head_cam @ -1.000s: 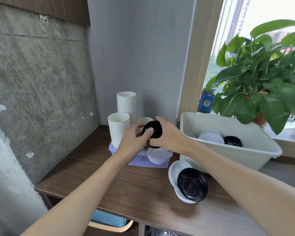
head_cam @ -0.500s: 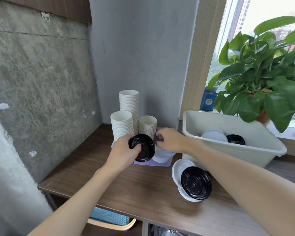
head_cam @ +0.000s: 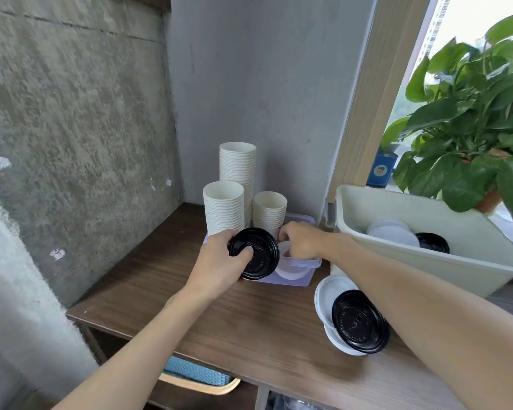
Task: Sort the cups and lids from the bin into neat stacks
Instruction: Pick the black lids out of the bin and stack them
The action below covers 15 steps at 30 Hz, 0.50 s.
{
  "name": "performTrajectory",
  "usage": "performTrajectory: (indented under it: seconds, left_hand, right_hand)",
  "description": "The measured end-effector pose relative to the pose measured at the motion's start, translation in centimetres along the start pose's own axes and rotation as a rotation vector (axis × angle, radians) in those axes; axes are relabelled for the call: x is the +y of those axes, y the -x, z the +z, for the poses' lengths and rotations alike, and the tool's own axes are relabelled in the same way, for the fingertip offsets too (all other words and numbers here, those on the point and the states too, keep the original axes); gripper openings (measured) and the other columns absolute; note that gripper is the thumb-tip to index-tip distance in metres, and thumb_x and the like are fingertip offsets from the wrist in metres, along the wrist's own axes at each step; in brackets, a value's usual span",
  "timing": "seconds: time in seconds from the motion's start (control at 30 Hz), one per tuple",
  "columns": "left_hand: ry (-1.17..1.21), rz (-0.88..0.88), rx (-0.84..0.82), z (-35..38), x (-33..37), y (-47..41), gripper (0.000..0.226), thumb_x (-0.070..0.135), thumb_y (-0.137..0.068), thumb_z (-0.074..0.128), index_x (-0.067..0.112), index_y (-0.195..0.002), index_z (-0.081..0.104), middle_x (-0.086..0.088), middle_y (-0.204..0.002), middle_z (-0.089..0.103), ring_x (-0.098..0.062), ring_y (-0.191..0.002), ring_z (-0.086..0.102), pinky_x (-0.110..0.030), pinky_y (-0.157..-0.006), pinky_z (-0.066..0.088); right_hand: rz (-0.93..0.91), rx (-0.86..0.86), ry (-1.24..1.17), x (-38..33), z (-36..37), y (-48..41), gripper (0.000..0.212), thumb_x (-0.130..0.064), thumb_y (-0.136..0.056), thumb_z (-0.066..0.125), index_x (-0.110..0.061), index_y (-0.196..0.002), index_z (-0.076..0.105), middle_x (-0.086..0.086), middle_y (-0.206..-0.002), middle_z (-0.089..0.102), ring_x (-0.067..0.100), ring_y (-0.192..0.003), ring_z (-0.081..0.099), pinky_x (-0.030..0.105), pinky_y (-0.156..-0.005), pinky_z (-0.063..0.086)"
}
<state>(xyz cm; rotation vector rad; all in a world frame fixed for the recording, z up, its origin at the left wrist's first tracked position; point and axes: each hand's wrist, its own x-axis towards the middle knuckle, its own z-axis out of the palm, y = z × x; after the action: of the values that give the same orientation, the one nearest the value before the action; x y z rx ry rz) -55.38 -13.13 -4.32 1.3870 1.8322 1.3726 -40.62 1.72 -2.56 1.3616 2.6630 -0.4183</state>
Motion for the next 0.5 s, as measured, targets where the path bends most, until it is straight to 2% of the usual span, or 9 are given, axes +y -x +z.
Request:
performTrajectory:
  seconds: [0.13,0.23,0.37,0.47,0.5]
  left_hand:
    - [-0.007,0.003,-0.001,0.1,0.3,0.2,0.019,0.015,-0.088,0.065,0.018,-0.107,0.071,0.01,-0.085,0.07,-0.019,-0.08,0.069,-0.048,-0.08,0.059]
    - [-0.012,0.002,-0.003,0.0,0.5,0.3,0.02,0.014,-0.088,0.064,0.018,-0.107,0.07,0.01,-0.085,0.069,-0.019,-0.081,0.069,-0.048,-0.08,0.059]
    - [0.005,-0.006,-0.004,-0.1,1.1,0.6,0.019,0.012,-0.088,0.065,0.016,-0.107,0.07,0.006,-0.088,0.071,-0.018,-0.083,0.071,-0.045,-0.078,0.06]
    - [0.011,0.013,0.007,0.0,1.8,1.2,0.015,0.009,-0.089,0.065,0.014,-0.103,0.068,0.001,-0.089,0.071,-0.016,-0.08,0.069,-0.026,-0.061,0.059]
    - [0.021,0.017,0.011,0.1,2.1,1.4,0.015,0.008,-0.089,0.065,0.014,-0.103,0.068,0.0,-0.089,0.071,-0.017,-0.08,0.069,-0.025,-0.055,0.058]
  right_hand:
    - [-0.021,0.149,0.041,0.1,-0.3,0.6,0.02,0.001,-0.08,0.053,-0.002,-0.095,0.065,0.015,-0.107,0.061,0.032,-0.096,0.06,0.042,-0.082,0.054]
    - [-0.06,0.24,0.044,-0.3,-1.0,1.7,0.017,0.001,-0.084,0.052,-0.015,-0.08,0.057,0.012,-0.108,0.052,0.032,-0.091,0.057,0.037,-0.076,0.049]
    - [-0.107,0.312,0.087,-0.4,-1.5,3.5,0.013,0.002,-0.082,0.045,-0.01,-0.081,0.048,0.013,-0.089,0.06,0.035,-0.08,0.059,0.039,-0.062,0.044]
    - [-0.176,0.492,0.121,-0.8,-2.1,5.8,0.015,0.002,-0.083,0.045,-0.012,-0.082,0.042,0.008,-0.082,0.053,0.034,-0.075,0.054,0.039,-0.06,0.037]
    - [-0.202,0.556,0.127,-0.9,-2.4,6.8,0.013,0.0,-0.084,0.046,-0.012,-0.084,0.043,0.008,-0.082,0.051,0.032,-0.073,0.051,0.038,-0.06,0.036]
